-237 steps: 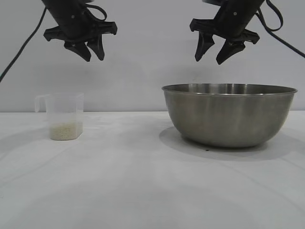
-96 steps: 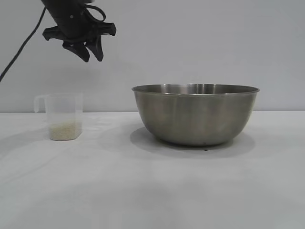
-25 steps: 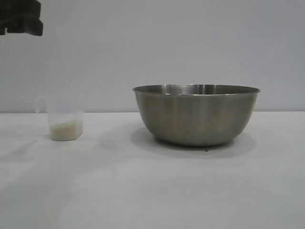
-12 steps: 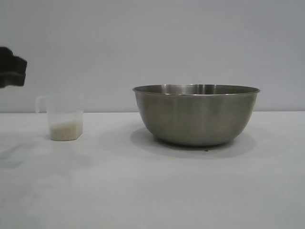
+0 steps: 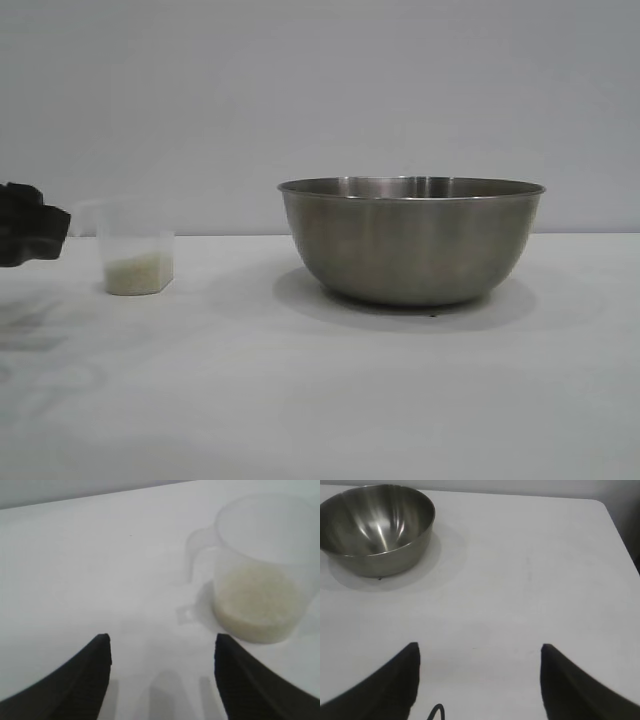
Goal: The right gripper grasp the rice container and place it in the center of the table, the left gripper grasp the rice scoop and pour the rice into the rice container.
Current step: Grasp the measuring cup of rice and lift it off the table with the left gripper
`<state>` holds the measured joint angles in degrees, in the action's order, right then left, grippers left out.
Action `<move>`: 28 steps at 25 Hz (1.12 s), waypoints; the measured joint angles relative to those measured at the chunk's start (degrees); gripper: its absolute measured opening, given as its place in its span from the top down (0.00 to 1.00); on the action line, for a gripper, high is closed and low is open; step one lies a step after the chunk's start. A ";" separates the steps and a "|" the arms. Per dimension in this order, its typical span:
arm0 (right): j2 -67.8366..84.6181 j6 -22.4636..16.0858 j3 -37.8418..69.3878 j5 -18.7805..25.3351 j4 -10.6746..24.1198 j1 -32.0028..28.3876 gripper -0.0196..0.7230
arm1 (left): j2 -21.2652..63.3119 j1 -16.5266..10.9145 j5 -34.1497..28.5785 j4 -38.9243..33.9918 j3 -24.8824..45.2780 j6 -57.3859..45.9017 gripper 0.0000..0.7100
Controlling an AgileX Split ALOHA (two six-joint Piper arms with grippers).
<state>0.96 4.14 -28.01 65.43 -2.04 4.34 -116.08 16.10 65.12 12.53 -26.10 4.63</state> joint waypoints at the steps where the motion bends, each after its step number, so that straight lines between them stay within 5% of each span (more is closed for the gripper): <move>1: 0.00 0.00 0.00 0.00 0.00 0.00 0.33 | -0.45 0.00 0.00 0.00 -0.52 0.00 0.40; 28: 0.00 0.00 0.00 0.00 0.00 0.00 0.33 | -7.83 0.00 0.00 2.94 -12.48 0.58 0.40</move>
<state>0.96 4.14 -28.01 65.43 -2.04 4.34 -123.91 16.10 65.12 15.46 -38.58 5.21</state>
